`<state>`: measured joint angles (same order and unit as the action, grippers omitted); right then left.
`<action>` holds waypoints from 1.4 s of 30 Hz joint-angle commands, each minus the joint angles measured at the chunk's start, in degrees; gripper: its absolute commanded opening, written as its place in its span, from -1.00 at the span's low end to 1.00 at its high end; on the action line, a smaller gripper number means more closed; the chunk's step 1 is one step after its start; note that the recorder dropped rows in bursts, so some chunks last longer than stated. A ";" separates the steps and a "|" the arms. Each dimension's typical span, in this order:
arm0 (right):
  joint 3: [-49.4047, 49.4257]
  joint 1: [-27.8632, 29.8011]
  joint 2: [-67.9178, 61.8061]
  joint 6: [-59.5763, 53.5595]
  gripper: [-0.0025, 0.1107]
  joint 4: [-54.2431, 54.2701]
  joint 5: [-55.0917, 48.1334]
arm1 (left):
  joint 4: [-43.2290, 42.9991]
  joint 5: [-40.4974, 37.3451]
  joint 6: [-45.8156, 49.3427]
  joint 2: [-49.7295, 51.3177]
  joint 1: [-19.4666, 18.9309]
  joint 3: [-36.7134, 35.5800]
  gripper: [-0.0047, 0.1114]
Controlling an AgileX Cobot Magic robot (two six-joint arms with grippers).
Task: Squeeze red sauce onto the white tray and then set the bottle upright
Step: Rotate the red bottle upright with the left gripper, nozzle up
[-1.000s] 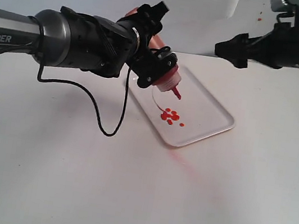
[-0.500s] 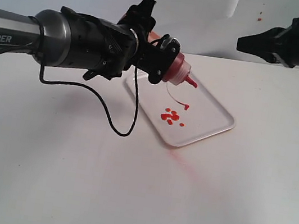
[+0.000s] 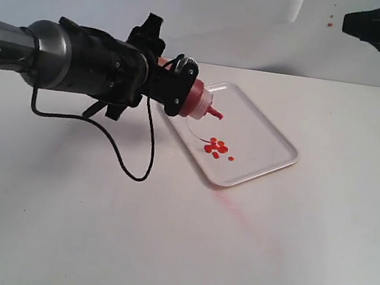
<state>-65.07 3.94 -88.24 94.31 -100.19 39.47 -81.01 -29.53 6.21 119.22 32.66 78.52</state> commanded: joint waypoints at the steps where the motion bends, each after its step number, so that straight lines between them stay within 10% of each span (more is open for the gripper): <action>1: 2.19 0.10 3.61 -0.22 -0.96 0.24 -2.31 | -0.01 8.40 -10.09 -4.39 -1.92 -3.46 -0.92; 31: 34.23 -0.02 4.50 -34.82 -0.96 31.95 13.58 | 1.28 32.94 -31.27 -17.28 -6.88 -17.77 -0.92; 42: 43.01 -0.02 4.50 -49.12 -0.96 35.09 27.52 | 11.80 58.95 -31.85 -17.28 -15.80 -24.05 -0.92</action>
<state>-22.59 3.94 -83.83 47.19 -64.49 62.36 -74.11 18.82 -24.33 103.19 19.56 55.85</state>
